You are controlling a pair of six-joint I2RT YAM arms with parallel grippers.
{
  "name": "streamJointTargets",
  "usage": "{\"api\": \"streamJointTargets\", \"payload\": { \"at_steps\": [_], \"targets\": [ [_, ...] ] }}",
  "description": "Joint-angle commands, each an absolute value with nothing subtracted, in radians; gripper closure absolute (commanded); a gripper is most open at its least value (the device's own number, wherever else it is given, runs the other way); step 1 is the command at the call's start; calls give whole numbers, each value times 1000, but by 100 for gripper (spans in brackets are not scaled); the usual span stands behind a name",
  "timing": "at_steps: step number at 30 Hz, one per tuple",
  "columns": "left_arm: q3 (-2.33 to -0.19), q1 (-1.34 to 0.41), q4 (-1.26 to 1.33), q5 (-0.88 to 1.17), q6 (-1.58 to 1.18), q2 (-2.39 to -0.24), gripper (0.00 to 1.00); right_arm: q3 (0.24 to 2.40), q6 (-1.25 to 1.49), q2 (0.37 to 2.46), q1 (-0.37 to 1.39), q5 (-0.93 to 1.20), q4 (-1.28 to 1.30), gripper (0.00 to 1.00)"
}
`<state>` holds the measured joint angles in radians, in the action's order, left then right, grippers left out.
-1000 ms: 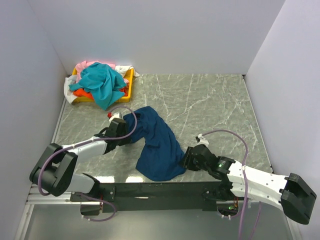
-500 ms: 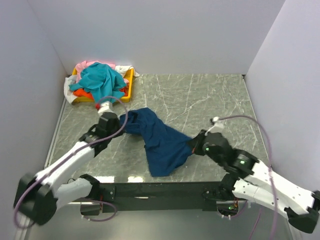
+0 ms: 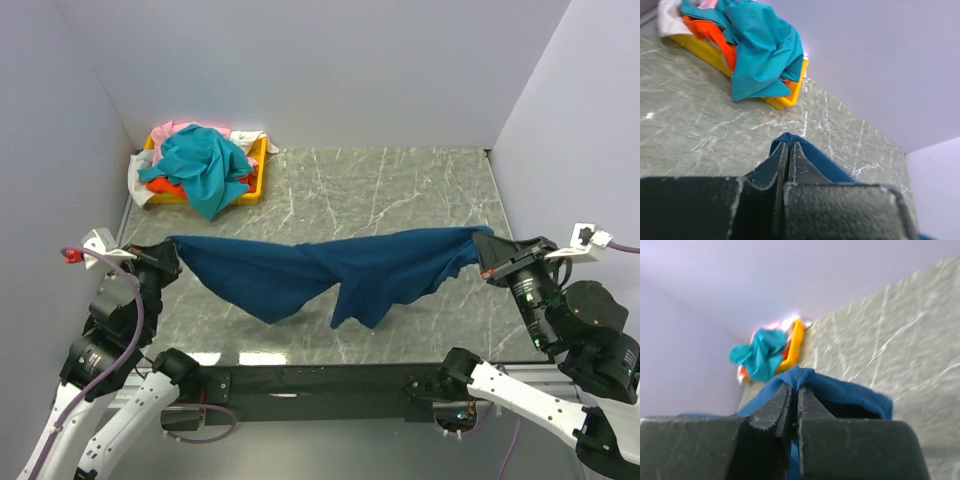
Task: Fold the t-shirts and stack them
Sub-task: Flatten the tshirt out
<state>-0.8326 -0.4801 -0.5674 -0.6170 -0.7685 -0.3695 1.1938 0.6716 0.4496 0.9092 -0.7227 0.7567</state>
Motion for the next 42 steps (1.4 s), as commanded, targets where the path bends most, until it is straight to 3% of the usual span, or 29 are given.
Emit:
{"api": "streamJointTargets", "payload": {
  "at_steps": [1,7,9,10,13,14,16,17,20,22,26,28,32,42],
  "targets": [
    [-819,-476,-615,-663,-758,-399,100,1247,546,506,905,-871,660,100],
    [-726,-476,-471,-525,-752,-589,100,1246,364,705,864,-938,458,100],
    [-706,-474,-417,-488,-746,-639,100,1258,373,817,662,-766,449,100],
    [-703,-474,-408,-477,-747,-687,100,1259,388,851,575,-513,434,100],
    [-687,-471,-356,-436,-741,-759,100,1210,426,1003,291,-275,344,100],
    [-683,-471,-344,-420,-733,-776,100,1200,433,1044,244,-161,324,95],
    [-678,-468,-328,-378,-721,-825,100,1186,440,1187,140,-22,296,77],
    [-675,-469,-325,-367,-718,-839,100,1186,446,1234,121,67,307,48],
    [-658,-468,-301,-331,-704,-868,100,1142,469,1357,107,116,354,34],
    [-649,-468,-293,-313,-700,-873,100,996,505,1339,107,156,284,27],
    [-632,-468,-285,-302,-698,-871,100,677,615,1229,113,293,98,27],
    [-630,-468,-281,-299,-701,-873,100,622,627,1213,120,292,69,29],
    [-624,-468,-270,-273,-706,-882,100,562,630,1197,126,174,110,30],
    [-601,-468,-270,-275,-707,-884,100,509,624,1221,126,126,118,36]
  ]
}}
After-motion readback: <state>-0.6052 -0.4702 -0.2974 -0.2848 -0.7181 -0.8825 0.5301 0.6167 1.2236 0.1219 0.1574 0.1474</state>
